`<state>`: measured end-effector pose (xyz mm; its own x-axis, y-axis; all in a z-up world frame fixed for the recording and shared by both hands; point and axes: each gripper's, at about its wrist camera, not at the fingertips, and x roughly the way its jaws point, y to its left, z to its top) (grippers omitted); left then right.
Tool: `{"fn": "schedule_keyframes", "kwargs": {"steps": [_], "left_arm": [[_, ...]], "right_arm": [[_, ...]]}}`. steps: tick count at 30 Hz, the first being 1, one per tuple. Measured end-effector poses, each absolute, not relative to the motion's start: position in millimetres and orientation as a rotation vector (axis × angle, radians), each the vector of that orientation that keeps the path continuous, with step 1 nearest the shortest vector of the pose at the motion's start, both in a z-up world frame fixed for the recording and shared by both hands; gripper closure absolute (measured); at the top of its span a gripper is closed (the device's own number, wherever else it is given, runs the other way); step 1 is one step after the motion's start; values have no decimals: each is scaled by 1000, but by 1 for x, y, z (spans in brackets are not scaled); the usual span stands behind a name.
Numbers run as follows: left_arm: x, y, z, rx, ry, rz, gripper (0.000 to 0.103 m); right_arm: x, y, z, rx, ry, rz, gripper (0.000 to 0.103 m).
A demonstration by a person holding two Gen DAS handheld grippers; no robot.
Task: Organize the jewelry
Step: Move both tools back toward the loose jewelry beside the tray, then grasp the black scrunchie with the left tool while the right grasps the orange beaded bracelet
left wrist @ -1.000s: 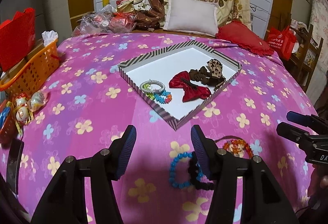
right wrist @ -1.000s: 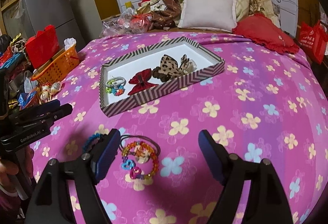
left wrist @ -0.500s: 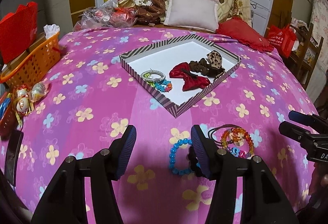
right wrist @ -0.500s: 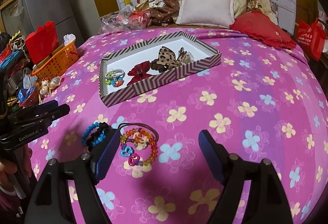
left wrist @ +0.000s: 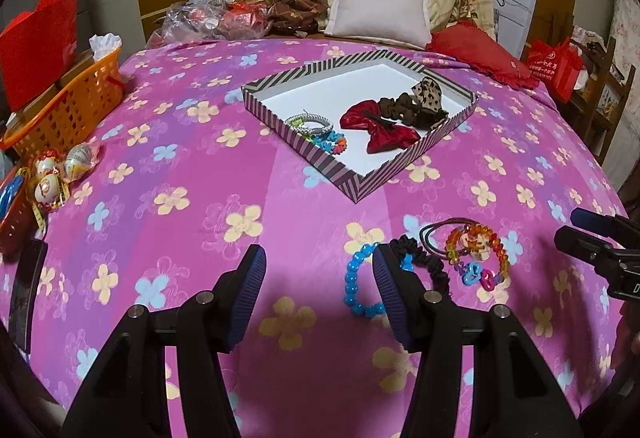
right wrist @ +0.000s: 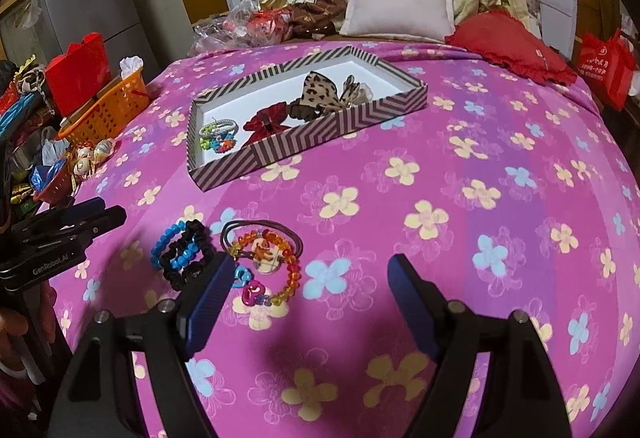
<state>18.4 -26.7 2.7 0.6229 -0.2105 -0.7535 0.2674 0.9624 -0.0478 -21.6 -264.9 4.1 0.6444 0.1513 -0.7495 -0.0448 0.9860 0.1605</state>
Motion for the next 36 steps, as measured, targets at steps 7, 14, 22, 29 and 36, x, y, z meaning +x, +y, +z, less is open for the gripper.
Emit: {"fn": "schedule_keyframes", "kwargs": {"steps": [7, 14, 22, 29, 36], "left_arm": [[15, -21, 0, 56, 871, -298, 54], [8, -13, -4, 39, 894, -348, 54], [2, -10, -13, 53, 918, -385, 54], [6, -12, -21, 38, 953, -434, 54], [10, -30, -18, -34, 973, -536, 54]], "right_arm": [[-24, -263, -1, 119, 878, 117, 21], [-30, -257, -13, 88, 902, 148, 21], [-24, -247, -26, 64, 915, 182, 34], [-16, -239, -34, 42, 927, 187, 35], [-12, -242, -39, 64, 942, 192, 35]]}}
